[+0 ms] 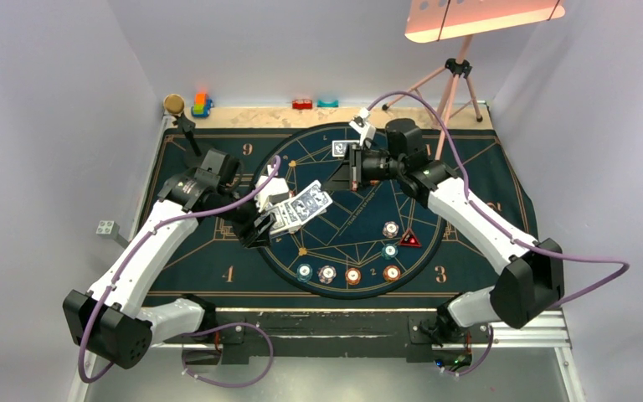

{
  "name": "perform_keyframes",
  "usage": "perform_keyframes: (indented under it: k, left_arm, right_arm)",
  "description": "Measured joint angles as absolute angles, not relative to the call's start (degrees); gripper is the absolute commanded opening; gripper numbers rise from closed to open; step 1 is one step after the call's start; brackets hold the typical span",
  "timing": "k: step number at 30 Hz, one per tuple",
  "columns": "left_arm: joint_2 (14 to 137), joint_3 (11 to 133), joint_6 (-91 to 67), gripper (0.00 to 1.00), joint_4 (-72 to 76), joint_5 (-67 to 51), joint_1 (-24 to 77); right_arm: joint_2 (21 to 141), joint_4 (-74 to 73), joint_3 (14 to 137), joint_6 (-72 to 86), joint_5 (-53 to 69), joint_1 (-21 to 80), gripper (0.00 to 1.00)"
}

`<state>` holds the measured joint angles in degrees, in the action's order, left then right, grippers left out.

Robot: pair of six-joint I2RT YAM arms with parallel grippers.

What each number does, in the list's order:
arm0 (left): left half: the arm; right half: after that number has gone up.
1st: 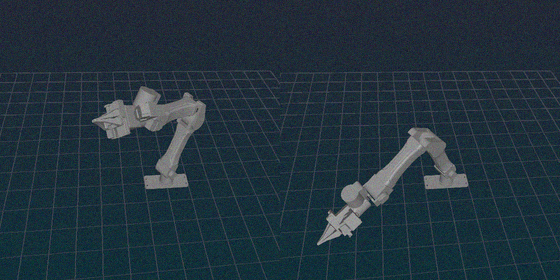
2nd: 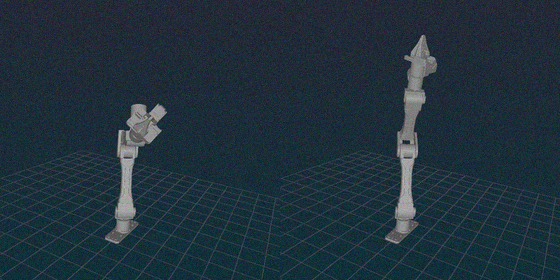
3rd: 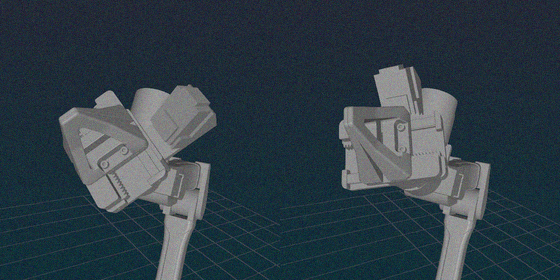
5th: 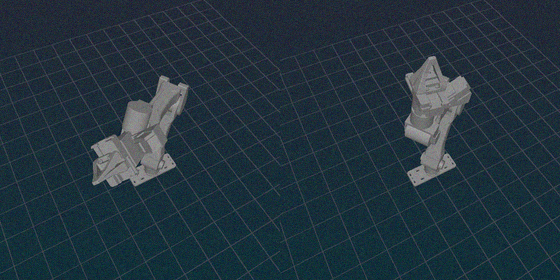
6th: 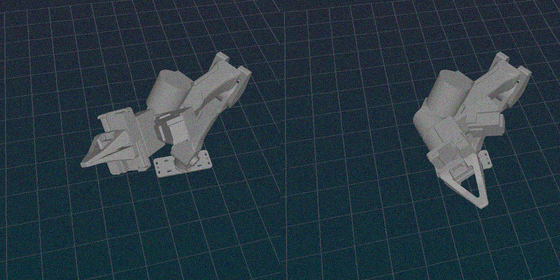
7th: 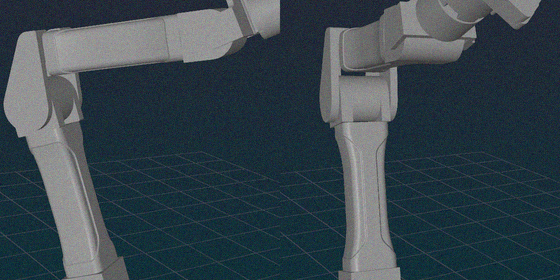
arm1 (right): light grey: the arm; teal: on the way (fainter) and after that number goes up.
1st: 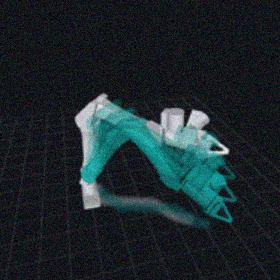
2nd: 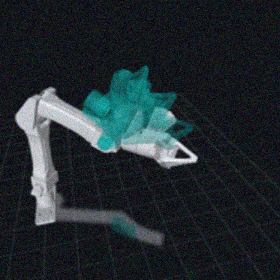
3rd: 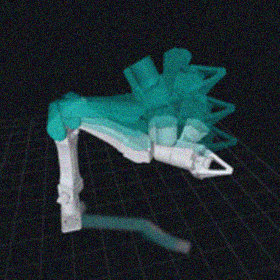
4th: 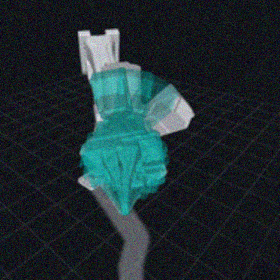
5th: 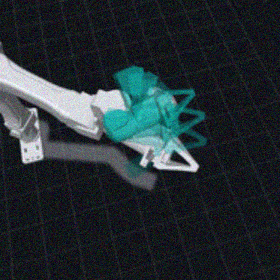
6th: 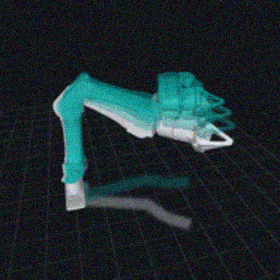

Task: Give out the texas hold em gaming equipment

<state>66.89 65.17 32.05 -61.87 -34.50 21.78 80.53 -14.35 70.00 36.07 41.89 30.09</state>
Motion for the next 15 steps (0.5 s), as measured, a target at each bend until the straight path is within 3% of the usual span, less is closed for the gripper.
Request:
perform_keyframes:
  k: [15]
  left_arm:
    - [66.72, 65.14, 32.08, 0.12, -61.87, -34.48, 21.78]
  right_arm:
    - [77.47, -0.71, 59.0, 50.74, 53.39, 16.58, 0.0]
